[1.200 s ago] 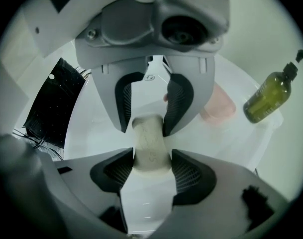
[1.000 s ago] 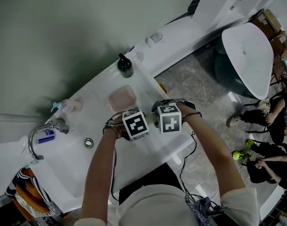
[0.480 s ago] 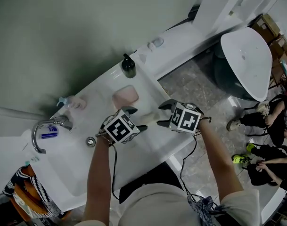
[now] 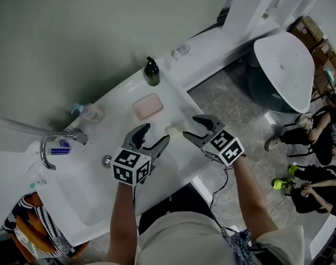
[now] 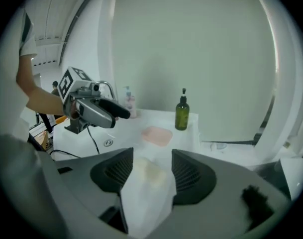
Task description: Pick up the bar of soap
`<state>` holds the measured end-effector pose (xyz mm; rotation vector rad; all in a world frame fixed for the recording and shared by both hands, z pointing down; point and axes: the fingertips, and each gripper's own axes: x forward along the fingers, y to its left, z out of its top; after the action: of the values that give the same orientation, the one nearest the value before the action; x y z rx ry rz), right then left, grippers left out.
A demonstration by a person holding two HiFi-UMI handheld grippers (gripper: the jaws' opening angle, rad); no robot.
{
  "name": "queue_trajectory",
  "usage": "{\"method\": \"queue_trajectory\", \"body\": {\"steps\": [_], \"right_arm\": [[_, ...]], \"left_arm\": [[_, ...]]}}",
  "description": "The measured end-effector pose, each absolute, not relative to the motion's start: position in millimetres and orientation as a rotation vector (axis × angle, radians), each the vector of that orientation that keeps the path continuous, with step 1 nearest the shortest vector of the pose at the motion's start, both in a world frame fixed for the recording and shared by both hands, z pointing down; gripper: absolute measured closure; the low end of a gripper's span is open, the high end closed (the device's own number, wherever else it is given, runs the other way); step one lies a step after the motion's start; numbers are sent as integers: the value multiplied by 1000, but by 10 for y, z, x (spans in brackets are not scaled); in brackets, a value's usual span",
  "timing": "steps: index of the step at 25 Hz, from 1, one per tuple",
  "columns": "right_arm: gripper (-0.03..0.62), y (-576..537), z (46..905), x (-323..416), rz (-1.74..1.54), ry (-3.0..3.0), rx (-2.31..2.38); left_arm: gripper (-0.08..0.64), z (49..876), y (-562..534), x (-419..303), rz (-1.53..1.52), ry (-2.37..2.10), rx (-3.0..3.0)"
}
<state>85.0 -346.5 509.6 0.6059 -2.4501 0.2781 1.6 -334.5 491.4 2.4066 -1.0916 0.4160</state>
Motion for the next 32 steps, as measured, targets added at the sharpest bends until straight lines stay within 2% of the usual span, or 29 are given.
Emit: {"method": "queue_trajectory", "body": {"steps": [3, 8, 10, 17, 24, 27, 29, 31, 32], "right_arm": [[360, -3367, 4919, 849, 292, -2502, 788], [360, -3153, 4759, 808, 369, -2539, 1065], [360, -3060, 4697, 749, 410, -2557, 1146], [361, -2877, 4683, 643, 625, -2601, 1329], [364, -2805, 4759, 670, 606, -2492, 1444], [370, -2757, 4780, 598, 625, -2491, 1408], [402, -2741, 4772, 582, 585, -2466, 1418], [552, -2749, 4759, 602, 535, -2427, 1460], [552, -2751, 4758, 607, 528, -2420, 1470]], "left_arm": [[239, 4761, -3235, -140, 268, -1267, 2355], [239, 4676, -2970, -357, 186, -1551, 2248], [268, 4612, -2846, -450, 126, -1658, 2207], [309, 4543, -2600, -429, 30, -1700, 2185], [408, 4608, -2601, -459, 67, -1746, 2126], [528, 4649, -2598, -525, 140, -1795, 2099], [549, 4640, -2601, -520, 126, -1786, 2097], [549, 4631, -2607, -494, 106, -1766, 2102], [550, 4636, -2606, -481, 111, -1763, 2105]]}}
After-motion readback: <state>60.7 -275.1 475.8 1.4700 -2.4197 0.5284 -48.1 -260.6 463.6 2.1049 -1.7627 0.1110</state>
